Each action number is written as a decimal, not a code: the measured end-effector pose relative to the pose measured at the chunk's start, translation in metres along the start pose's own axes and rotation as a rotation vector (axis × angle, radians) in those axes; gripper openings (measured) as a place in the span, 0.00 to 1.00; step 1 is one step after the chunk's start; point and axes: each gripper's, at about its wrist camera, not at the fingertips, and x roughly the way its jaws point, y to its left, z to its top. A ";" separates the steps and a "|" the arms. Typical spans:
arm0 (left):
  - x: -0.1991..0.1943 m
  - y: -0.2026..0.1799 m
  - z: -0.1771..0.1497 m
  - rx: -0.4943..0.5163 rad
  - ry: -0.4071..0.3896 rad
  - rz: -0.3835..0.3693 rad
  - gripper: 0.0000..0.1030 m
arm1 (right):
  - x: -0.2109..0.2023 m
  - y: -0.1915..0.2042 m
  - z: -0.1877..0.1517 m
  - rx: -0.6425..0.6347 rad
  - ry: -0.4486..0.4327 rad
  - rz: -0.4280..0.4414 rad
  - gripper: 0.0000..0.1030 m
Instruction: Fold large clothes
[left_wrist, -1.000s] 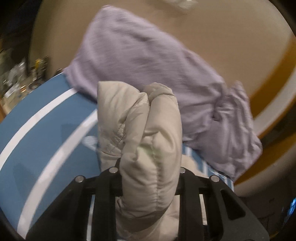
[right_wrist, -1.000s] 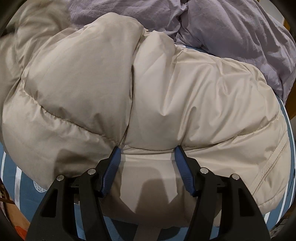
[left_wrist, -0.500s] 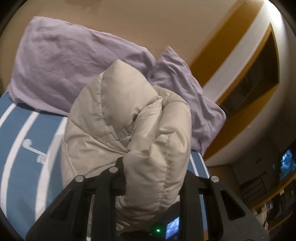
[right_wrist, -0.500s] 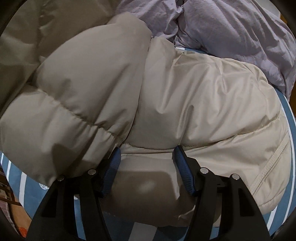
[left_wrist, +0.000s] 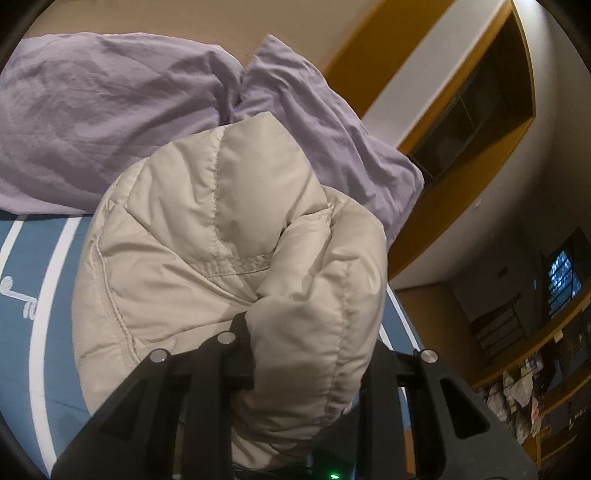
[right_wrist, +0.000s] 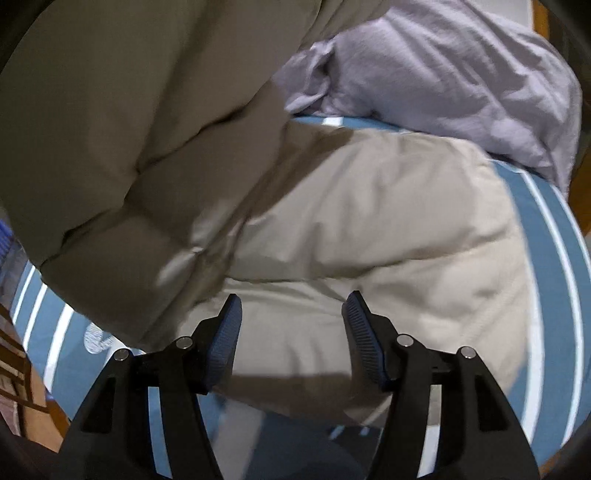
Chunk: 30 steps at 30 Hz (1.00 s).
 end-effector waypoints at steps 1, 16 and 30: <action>0.003 -0.003 -0.001 0.007 0.007 -0.001 0.25 | -0.005 -0.007 -0.002 0.008 -0.008 -0.012 0.59; 0.066 -0.057 -0.034 0.110 0.136 -0.005 0.25 | -0.028 -0.085 -0.023 0.087 -0.040 -0.145 0.59; 0.110 -0.086 -0.081 0.184 0.248 0.022 0.24 | -0.035 -0.122 -0.043 0.139 -0.031 -0.152 0.59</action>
